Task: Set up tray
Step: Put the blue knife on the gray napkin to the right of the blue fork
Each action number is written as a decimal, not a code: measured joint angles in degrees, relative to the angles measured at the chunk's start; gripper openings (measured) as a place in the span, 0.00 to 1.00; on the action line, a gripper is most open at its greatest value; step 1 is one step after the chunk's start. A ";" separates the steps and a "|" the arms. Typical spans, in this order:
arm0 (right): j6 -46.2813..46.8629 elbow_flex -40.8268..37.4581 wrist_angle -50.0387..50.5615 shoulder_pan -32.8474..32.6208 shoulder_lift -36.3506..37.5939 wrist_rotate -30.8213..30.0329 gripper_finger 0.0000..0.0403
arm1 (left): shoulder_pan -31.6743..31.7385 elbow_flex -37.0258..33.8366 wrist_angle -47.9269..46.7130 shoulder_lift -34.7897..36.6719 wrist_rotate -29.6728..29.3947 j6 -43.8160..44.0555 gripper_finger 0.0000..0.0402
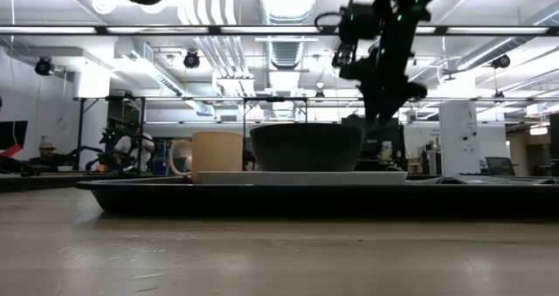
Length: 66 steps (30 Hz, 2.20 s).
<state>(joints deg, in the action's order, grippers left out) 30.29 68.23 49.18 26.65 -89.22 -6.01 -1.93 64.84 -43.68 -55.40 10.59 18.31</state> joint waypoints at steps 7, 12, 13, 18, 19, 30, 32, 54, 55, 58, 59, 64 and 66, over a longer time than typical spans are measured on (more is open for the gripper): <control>-11.78 -0.02 -6.24 7.77 -4.69 3.53 0.41 | -0.02 0.00 0.04 -0.01 0.56 0.24 0.40; -14.04 -0.02 -8.76 9.56 -8.79 5.61 0.44 | -0.02 0.00 0.02 -0.02 0.55 0.26 0.40; -14.24 -0.04 -9.00 9.57 -9.59 5.61 0.44 | -0.02 0.00 0.02 -0.02 0.55 0.25 0.40; -15.58 -0.04 -11.31 9.51 -13.17 5.91 0.44 | -0.02 0.00 0.00 -0.02 0.53 0.25 0.40; -15.78 -0.04 -12.09 9.69 -13.87 6.06 0.44 | -0.02 0.00 0.00 -0.02 0.53 0.26 0.40; -18.56 1.51 -14.68 11.71 -22.07 7.76 0.44 | -0.02 0.00 -0.02 0.02 0.55 2.25 0.40; -18.58 2.29 -14.69 12.19 -23.03 7.82 0.43 | -0.02 0.00 -0.02 0.04 0.62 2.28 0.40; -7.94 3.56 -1.00 11.32 -6.77 3.31 0.03 | -0.02 0.00 -0.02 0.04 1.36 2.02 0.40; -6.58 3.56 0.15 10.62 -4.60 2.56 0.03 | 0.00 0.00 -0.01 0.04 1.36 1.96 0.40; 1.08 3.65 5.26 6.81 1.35 -0.44 0.03 | 0.00 0.00 -0.01 0.04 1.36 1.73 0.40; 4.73 3.65 6.97 5.14 2.93 -0.90 0.03 | 0.00 0.00 -0.01 0.04 1.34 1.70 0.40; 26.22 3.65 13.10 -6.52 7.12 -1.61 0.02 | 0.02 0.00 0.00 0.02 1.33 -0.54 0.40; 35.46 3.65 15.05 -11.51 7.20 -0.97 0.02 | 0.04 0.00 -0.02 0.04 1.33 -1.80 0.40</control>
<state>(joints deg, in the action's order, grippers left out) 65.75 71.87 64.23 15.14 -82.02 -6.98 -1.89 64.84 -43.70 -55.35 11.92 16.51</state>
